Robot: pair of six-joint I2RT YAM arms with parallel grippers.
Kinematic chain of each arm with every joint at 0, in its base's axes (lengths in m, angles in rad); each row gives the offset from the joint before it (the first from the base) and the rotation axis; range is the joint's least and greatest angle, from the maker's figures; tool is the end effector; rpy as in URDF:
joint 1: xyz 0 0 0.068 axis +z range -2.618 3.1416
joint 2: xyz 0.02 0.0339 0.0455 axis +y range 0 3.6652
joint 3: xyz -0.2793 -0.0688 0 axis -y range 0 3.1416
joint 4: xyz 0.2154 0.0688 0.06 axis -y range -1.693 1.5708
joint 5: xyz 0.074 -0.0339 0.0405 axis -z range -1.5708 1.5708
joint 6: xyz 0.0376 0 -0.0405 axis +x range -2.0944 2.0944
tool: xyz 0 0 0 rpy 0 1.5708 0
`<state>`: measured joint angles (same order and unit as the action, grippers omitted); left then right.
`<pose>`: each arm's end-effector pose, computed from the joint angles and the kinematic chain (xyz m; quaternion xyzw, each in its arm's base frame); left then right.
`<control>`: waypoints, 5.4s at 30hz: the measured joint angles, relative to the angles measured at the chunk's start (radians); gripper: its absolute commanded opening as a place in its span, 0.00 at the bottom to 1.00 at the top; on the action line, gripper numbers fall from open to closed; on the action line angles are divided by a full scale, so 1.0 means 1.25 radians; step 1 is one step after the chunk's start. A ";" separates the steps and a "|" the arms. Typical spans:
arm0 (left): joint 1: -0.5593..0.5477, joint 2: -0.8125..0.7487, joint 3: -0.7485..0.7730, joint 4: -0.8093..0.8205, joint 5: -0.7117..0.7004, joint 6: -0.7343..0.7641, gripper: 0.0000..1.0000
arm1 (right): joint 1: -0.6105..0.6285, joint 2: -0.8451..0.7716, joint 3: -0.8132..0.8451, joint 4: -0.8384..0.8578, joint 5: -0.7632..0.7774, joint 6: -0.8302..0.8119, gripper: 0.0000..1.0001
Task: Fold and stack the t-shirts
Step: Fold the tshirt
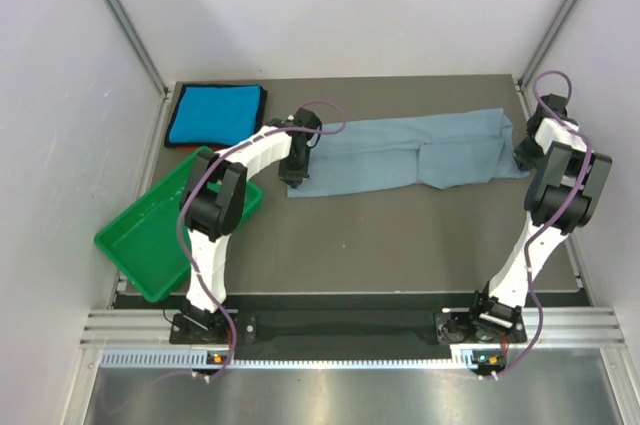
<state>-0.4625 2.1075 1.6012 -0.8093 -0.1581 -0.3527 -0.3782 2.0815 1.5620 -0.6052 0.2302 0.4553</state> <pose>0.3681 -0.1769 0.1940 0.0442 0.9878 0.0216 0.1475 0.3881 -0.1634 0.2025 0.4154 0.8756 -0.1034 0.2239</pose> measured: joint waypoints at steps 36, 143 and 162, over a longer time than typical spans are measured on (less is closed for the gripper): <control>0.009 -0.213 -0.077 0.147 0.415 -0.050 0.29 | 0.018 -0.333 -0.396 0.093 -0.318 -0.066 0.52; -0.204 0.338 0.209 0.861 0.647 -0.543 0.00 | 0.017 -0.333 -0.407 0.143 -0.524 -0.114 0.45; -0.215 0.301 0.206 0.720 0.550 -0.430 0.35 | 0.016 -0.451 -0.552 0.230 -0.451 -0.033 0.53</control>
<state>-0.7307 2.4836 1.8587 0.0902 0.5297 -0.8898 -0.3584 1.5177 0.8715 -0.3172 -0.3336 0.4137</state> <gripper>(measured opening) 0.332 0.525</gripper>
